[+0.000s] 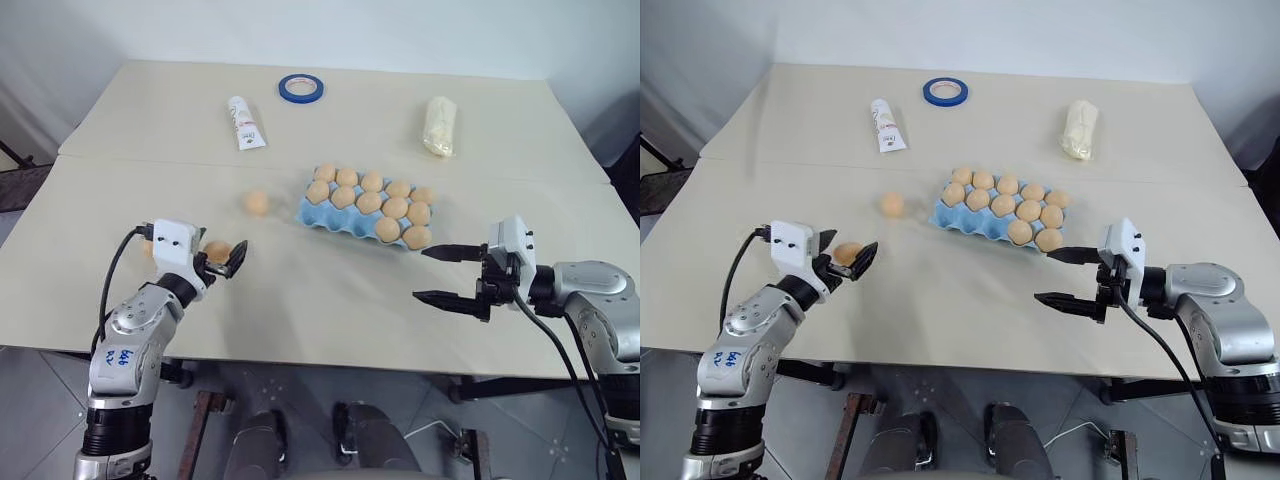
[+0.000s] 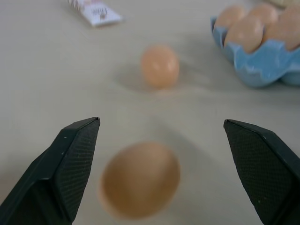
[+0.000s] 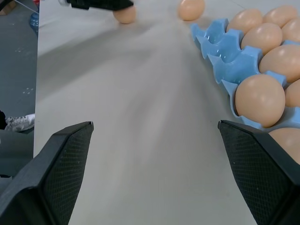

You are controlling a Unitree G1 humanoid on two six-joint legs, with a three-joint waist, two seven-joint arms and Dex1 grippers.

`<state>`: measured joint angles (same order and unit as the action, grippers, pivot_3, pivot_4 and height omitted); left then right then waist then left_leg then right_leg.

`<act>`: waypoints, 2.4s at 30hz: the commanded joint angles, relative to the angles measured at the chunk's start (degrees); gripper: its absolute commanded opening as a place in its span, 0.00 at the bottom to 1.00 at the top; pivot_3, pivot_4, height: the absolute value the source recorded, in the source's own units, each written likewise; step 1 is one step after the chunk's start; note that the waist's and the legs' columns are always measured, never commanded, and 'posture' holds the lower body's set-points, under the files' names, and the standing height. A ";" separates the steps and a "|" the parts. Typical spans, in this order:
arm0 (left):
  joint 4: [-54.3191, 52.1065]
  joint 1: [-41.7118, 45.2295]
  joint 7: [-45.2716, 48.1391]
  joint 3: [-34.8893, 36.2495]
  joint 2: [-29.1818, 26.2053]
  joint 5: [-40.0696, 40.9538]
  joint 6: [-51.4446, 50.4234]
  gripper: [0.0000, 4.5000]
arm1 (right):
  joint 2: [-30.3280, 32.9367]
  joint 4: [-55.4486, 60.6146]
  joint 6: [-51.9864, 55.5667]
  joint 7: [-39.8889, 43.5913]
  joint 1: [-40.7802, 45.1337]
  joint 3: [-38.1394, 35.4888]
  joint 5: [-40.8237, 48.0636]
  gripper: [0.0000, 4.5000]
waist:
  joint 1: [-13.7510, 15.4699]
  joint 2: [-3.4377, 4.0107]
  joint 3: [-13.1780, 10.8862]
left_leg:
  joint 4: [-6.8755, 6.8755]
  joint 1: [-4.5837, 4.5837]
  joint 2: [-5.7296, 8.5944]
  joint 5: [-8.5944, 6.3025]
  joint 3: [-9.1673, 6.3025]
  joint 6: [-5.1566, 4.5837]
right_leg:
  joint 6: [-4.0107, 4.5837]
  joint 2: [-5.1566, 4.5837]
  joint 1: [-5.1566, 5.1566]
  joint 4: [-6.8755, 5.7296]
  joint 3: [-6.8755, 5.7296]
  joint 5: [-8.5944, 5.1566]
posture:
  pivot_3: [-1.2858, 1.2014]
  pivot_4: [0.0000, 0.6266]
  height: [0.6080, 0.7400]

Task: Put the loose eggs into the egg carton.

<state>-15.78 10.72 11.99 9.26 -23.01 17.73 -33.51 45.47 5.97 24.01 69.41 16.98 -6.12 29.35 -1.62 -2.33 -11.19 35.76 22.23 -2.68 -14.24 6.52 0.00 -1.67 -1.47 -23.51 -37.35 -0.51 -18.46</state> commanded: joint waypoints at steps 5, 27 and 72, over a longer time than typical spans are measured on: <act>-1.41 1.29 -1.05 -1.43 0.48 -1.40 -3.51 0.96 | 1.26 0.86 -0.29 -0.26 0.34 -1.40 0.32 1.00 | 0.03 0.00 0.00 | 0.18 0.01 -0.01 -0.01 -0.01 0.00 | 0.01 -0.01 0.01 -0.09 0.01 0.00 | 0.52 0.24 1.00; 6.10 11.13 20.15 -5.48 -1.76 -1.00 18.97 0.32 | 1.40 0.19 -1.60 -0.75 -0.82 -2.32 -0.87 1.00 | 0.36 0.00 0.00 | 0.21 0.07 -0.01 -0.01 -0.01 -0.01 | 0.02 -0.02 0.00 -0.09 -0.02 0.00 | 0.52 0.24 1.00; 85.54 59.18 41.36 -11.87 17.10 -14.00 47.43 0.32 | -7.55 11.79 -7.28 -12.68 -15.14 -11.91 7.34 1.00 | 0.07 -0.01 -0.02 | 0.34 0.17 0.07 -0.07 0.16 -0.05 | -0.25 0.04 -0.13 -0.10 0.11 -0.01 | 0.52 0.24 1.00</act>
<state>69.37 67.70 54.50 -2.95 -6.44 4.56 13.19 38.43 14.97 17.55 57.42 2.40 -16.24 35.28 -1.55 -2.34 -11.21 36.10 22.40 -2.62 -14.31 6.68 -0.04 -1.91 -1.43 -23.64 -37.45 -0.40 -18.47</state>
